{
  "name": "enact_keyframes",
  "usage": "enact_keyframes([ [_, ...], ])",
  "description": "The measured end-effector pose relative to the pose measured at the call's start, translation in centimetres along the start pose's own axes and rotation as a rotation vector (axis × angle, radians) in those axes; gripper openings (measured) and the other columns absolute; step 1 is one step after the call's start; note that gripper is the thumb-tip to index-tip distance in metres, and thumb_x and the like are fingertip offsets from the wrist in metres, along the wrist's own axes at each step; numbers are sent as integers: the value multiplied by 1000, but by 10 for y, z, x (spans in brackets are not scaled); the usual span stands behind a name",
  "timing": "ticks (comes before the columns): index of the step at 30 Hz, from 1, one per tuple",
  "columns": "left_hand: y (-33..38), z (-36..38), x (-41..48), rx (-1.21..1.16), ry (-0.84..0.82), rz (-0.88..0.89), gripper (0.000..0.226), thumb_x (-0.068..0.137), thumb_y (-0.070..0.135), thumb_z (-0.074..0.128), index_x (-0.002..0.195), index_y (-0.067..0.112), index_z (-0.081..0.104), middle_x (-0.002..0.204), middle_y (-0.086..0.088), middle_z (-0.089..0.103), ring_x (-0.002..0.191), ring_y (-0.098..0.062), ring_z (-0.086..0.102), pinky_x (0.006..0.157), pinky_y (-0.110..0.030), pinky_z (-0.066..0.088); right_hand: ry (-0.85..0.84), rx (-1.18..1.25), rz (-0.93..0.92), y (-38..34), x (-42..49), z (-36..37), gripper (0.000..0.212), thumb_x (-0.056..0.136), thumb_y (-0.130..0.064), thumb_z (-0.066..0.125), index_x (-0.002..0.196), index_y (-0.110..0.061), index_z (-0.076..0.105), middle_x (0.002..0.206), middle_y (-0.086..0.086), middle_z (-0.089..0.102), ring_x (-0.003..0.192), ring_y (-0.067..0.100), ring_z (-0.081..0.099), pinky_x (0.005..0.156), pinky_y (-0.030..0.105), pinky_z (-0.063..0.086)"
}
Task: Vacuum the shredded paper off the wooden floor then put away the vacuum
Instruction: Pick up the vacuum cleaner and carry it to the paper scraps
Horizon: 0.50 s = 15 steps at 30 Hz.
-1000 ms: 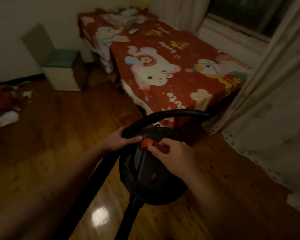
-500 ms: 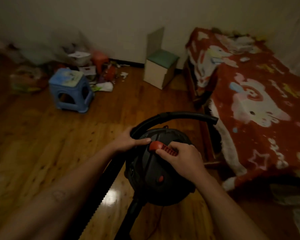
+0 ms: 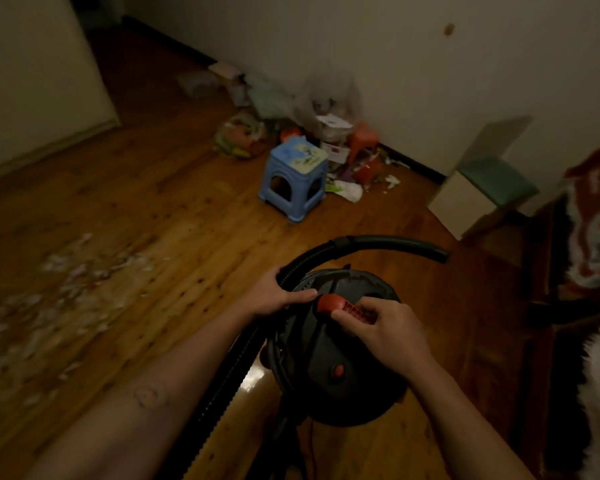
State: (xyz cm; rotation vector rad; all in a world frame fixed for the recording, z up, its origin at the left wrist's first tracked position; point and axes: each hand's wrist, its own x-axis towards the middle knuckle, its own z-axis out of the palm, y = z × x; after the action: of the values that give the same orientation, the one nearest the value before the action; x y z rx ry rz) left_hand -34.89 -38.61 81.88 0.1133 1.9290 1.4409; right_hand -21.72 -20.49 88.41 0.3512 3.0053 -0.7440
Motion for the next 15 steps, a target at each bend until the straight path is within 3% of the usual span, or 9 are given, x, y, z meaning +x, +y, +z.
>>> enact_keyframes([
  [4,-1,-31,8,-9,133,-59,85,75,40,79,143,18,34,134,2,49,108,-15,51,87,-28,41,-73,53,-104,-8,50,15,61,74,-78,48,66,-19,58,57,-1,54,52,11,50,50,30,32],
  [9,-1,-56,21,-8,223,-134,96,72,46,78,149,20,27,147,-4,41,129,-24,46,92,-30,41,-146,129,-162,-12,92,34,62,72,-81,47,65,-20,58,58,-1,55,51,10,51,53,39,43],
  [12,-4,-69,30,21,271,-159,94,73,47,77,149,21,28,148,-2,38,129,-23,46,92,-28,40,-172,114,-185,-16,112,40,63,74,-79,48,66,-18,58,59,1,56,52,11,52,53,37,43],
  [15,-9,-80,38,-29,276,-169,87,79,40,75,148,22,27,142,-2,43,112,-18,53,87,-28,44,-194,97,-211,-19,131,47,61,75,-78,50,66,-18,57,58,0,55,51,10,51,52,33,40],
])
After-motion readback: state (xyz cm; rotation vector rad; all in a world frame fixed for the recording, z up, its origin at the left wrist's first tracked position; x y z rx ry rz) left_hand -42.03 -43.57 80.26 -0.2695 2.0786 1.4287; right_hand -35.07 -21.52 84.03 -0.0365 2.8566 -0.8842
